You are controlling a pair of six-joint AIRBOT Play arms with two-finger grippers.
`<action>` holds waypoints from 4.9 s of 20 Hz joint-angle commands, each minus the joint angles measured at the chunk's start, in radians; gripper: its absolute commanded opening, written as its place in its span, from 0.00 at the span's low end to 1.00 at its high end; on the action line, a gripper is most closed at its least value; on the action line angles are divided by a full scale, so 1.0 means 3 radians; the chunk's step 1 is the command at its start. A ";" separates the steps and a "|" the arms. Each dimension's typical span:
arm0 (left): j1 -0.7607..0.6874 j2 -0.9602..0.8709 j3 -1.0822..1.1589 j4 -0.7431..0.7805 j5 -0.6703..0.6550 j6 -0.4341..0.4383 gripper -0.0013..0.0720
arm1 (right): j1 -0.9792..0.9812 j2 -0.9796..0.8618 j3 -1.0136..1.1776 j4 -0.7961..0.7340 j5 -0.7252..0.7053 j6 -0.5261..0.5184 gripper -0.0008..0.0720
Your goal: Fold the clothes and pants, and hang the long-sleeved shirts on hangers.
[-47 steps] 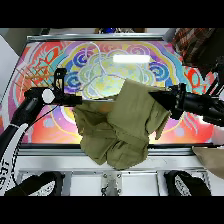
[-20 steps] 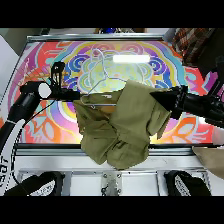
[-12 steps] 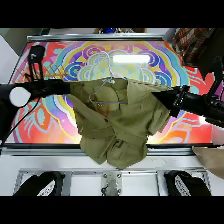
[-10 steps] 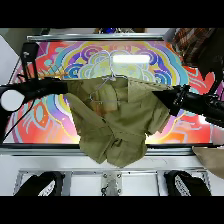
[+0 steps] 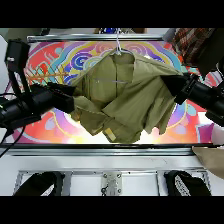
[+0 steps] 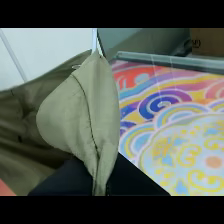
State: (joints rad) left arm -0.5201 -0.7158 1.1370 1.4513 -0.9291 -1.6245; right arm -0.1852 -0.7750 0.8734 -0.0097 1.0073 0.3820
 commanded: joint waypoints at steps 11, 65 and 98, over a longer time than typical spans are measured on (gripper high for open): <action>-0.0273 -0.0472 0.0006 -0.0024 0.0841 -0.0052 0.82 | -0.0001 0.0192 0.0022 0.0591 -0.0057 -0.0619 0.02; 0.0163 -0.0212 -0.0003 -0.0008 0.0397 0.0168 0.04 | -0.1808 0.0198 0.1659 0.0776 -0.5166 -0.3024 0.02; 0.0164 -0.0212 -0.0003 -0.0006 0.0388 0.0369 0.04 | -0.1972 0.0017 0.1705 0.1465 -0.6022 -0.3540 0.02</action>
State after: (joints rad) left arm -0.4717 -0.7799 1.1366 1.4494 -0.8116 -1.5158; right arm -0.7761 -0.7574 1.3834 0.4389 -0.8402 -0.6842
